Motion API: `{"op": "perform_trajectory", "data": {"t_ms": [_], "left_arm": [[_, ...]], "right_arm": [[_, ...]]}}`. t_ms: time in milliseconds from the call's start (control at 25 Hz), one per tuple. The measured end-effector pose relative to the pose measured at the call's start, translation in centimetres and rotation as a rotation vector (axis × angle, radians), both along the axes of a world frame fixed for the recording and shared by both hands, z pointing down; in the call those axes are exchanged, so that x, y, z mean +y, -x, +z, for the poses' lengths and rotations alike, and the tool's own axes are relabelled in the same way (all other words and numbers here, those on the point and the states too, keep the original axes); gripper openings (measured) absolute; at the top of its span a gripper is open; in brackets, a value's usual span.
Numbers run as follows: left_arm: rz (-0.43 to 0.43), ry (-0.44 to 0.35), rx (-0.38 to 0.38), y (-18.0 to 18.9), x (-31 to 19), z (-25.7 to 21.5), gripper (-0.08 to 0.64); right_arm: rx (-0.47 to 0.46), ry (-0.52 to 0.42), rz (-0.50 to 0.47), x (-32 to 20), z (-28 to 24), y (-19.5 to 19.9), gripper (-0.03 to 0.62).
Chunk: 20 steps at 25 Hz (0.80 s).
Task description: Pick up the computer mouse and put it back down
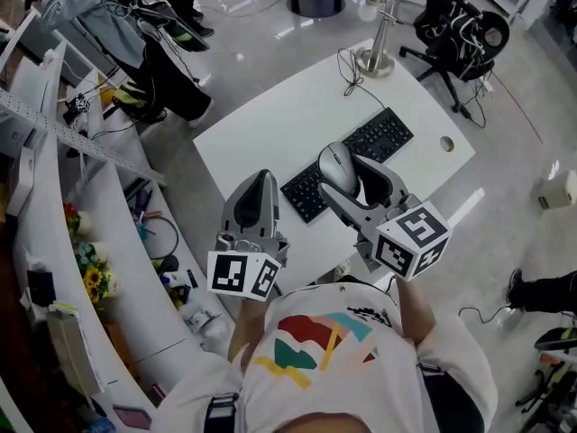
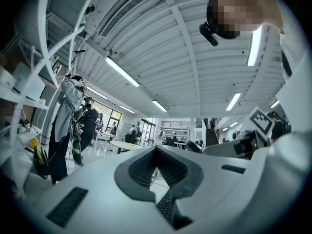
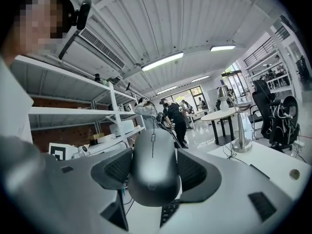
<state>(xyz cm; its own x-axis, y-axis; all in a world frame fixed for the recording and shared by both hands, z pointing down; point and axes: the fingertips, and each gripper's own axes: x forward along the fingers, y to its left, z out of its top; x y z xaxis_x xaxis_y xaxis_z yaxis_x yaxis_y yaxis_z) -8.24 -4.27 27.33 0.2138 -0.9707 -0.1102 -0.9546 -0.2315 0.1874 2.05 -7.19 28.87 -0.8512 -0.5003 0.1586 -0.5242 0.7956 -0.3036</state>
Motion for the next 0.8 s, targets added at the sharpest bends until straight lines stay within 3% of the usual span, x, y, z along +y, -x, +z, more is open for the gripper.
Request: {"op": "perform_trajectory", "data": {"t_ms": [440,560,800], "left_arm": [[-0.022,0.052,0.067,1.6,0.1,2.1,0.046],[-0.028,0.073,0.070,2.2,0.5,3.2,0.046],[-0.028,0.101,0.063,2.5,0.3,4.2,0.046]], "right_arm": [[0.073,0.067,-0.008,0.0,3.8,0.3,0.304],[0.168,0.140,0.022,-0.5,8.9,-0.8,0.302],[0.415,0.376,0.146,-1.0,23.0,-6.2,0.303]]}}
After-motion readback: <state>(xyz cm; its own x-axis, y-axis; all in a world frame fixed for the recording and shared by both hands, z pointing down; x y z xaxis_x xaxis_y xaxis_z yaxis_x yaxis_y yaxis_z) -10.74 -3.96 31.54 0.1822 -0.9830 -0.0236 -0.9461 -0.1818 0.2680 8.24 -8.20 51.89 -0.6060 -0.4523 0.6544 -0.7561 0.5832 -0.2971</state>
